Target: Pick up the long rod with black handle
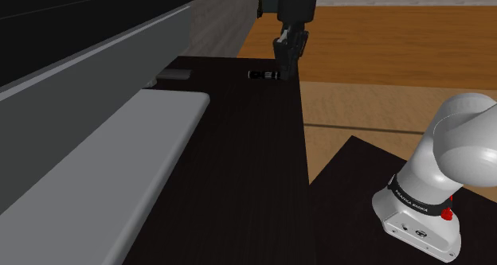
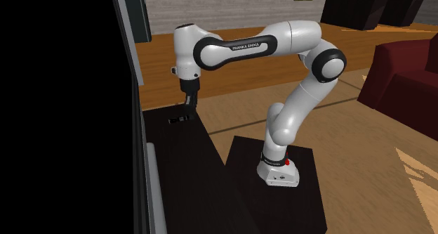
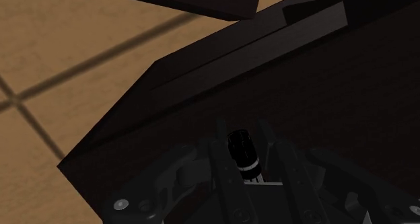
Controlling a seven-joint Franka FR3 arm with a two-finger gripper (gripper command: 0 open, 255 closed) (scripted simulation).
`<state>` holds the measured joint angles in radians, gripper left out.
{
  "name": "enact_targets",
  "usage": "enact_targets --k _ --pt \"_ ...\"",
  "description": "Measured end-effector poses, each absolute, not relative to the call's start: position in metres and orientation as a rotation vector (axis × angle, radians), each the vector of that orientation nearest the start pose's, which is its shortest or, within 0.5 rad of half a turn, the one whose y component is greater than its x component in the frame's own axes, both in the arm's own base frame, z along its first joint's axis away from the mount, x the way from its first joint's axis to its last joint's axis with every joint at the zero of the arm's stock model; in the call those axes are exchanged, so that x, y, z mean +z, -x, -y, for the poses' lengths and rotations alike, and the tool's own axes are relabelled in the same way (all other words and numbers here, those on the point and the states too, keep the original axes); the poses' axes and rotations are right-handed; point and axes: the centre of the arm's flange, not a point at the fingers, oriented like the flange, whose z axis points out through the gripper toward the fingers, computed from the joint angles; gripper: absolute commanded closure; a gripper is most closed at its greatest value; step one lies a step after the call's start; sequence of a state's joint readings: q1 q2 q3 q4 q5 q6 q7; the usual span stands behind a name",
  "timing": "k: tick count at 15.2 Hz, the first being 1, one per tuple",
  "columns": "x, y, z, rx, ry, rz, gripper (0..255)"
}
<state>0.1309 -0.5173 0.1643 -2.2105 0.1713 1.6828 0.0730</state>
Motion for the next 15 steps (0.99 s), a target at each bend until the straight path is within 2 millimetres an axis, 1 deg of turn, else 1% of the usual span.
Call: enact_targets --k 3,15 --pt "0.585 -0.371 -0.142 0.046 3.044 0.274 255" --pt "0.647 -0.370 -0.141 0.046 3.044 0.274 255"
